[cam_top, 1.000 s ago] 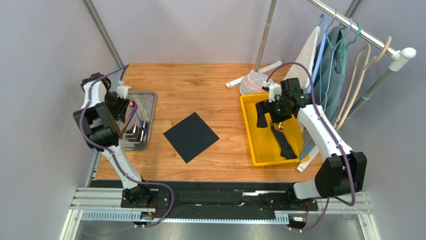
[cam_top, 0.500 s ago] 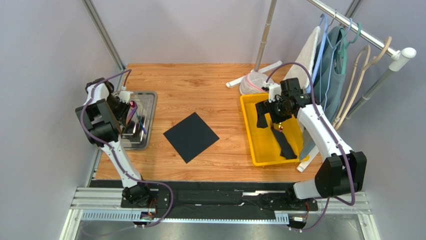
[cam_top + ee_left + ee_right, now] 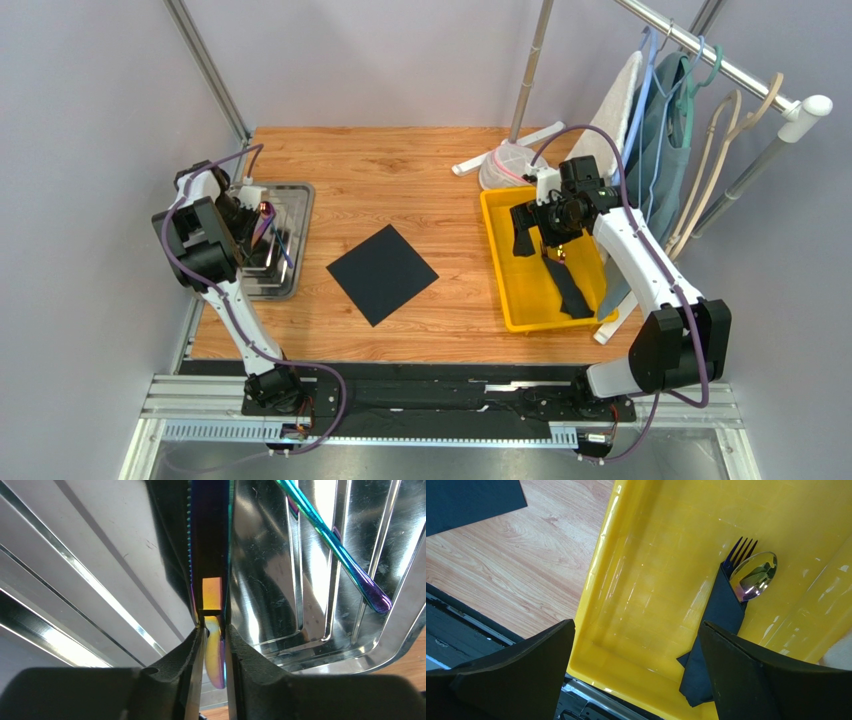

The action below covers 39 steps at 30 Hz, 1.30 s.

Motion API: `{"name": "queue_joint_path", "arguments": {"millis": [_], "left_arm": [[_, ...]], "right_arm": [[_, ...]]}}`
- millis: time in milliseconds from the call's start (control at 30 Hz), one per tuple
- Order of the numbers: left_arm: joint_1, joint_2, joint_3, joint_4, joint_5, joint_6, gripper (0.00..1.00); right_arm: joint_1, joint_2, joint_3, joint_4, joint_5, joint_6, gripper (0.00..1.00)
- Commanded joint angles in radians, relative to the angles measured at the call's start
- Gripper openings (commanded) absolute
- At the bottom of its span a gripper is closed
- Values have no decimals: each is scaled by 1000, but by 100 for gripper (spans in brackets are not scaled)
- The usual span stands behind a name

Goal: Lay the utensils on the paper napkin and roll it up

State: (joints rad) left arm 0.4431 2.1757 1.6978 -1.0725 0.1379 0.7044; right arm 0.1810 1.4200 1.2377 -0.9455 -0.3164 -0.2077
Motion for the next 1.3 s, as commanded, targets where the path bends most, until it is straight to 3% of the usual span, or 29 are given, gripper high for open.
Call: {"name": "queue_joint_path", "arguments": {"millis": [0,200,500,700,833,967,1267], "left_arm": [[9,38,-38,31,35,0,25],[9,6,-33,19,54,-13,0],[11,-148,-7,-40,158,-143,0],[-12,-229,25,-72,212,-311,0],[-66,-304,16,-77,183,-513,0],[-180,-398,-68,-37,66,-698,0],[-559,-507,-193,-17,-122,-1020,0]], "right_arm": [[5,-1,32,7,-7,-13,100],[5,-4,26,5,-4,-13,100],[5,-13,29,8,-18,-10,100],[5,-18,37,10,-21,-6,100],[5,-27,34,10,-23,-1,100],[5,-41,25,8,-23,1,100],[3,-144,-55,2,14,-2,100]]}}
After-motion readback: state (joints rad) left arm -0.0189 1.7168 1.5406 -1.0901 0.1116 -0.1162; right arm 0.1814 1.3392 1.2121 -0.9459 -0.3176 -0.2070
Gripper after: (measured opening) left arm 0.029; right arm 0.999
